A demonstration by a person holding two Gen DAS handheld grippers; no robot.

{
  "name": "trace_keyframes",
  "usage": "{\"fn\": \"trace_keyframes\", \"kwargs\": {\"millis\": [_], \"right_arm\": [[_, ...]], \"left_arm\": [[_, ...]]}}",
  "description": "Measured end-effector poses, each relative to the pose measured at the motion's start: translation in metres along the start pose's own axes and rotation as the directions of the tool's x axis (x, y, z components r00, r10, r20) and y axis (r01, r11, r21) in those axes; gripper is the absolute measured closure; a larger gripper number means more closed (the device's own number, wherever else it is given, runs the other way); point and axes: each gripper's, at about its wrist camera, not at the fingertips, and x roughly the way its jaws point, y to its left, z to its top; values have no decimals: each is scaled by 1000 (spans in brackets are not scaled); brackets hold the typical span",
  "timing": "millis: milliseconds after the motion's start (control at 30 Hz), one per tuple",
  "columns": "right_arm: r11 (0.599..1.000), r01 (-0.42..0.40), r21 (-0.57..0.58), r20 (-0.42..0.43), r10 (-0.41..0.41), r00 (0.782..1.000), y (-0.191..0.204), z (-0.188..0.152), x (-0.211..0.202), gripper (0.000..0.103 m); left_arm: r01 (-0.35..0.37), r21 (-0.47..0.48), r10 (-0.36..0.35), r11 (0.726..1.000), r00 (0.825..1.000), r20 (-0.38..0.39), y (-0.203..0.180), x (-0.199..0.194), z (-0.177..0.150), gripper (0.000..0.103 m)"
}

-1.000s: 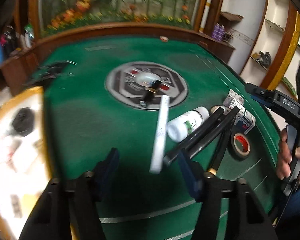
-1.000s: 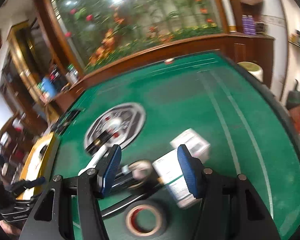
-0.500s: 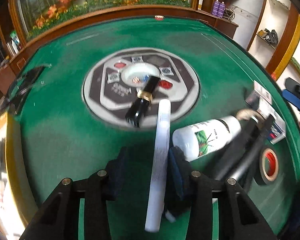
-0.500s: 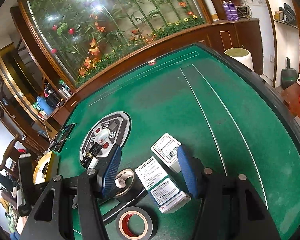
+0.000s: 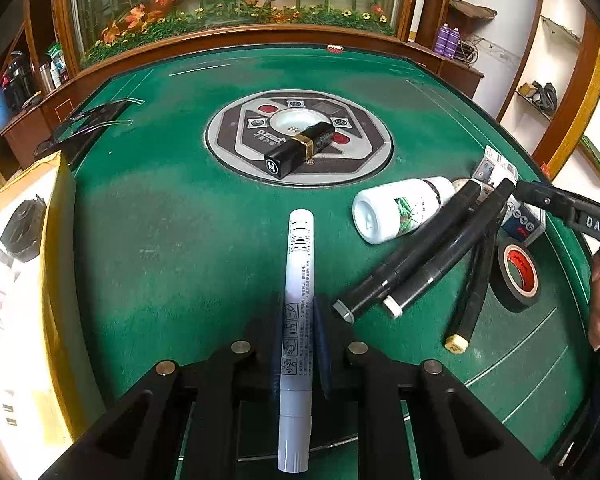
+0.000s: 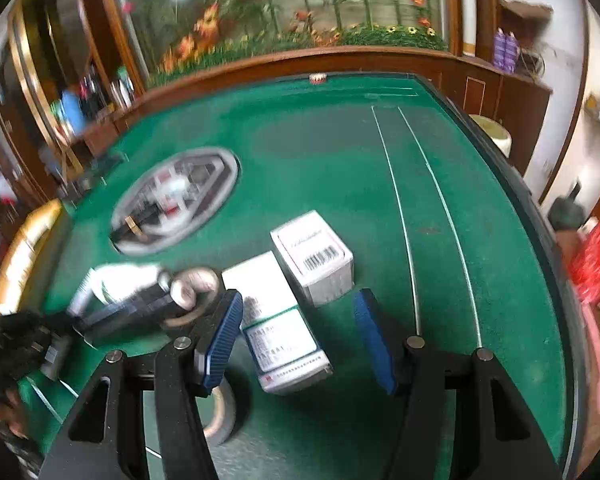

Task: Organize rigid objects
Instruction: 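Grasp the white marker with the left gripper while the right grasps a white medicine box, then carry the white marker and medicine box into the tray and open both grippers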

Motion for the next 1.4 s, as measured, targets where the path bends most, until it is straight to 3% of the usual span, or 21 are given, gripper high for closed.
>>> {"fn": "trace_keyframes", "kwargs": {"millis": [300,500,600,700,767,967,1133,1400], "right_arm": [[997,37,-61,38,-34,999,8,-3,-10,41],[992,54,-117,15,-53,999,15,-3,-5,41],[991,62,-122,-42,-68,997,14,-6,7,41],[991,51,-122,-84,-61,995,14,-9,17,59],[993,47,-113,-75,-56,996,12,-10,15,61],[999,-34,-9,33,34,999,-1,-2,-7,65],[989,-147,-14,151,147,977,10,-2,-29,65],[967,-240,-81,120,248,961,48,-2,-28,65]], "left_arm": [[-29,13,29,999,999,16,-5,2,1,88],[-38,15,38,999,999,28,-7,2,0,88],[-39,9,39,999,999,32,-6,2,1,88],[-37,-1,37,999,998,41,-6,2,0,89],[-26,-18,27,999,998,51,-4,0,-2,89],[10,-76,-4,997,997,77,5,-13,-3,89],[29,-101,-16,994,992,124,11,-33,-2,89],[49,-153,-16,987,977,211,32,-74,-3,89]]}}
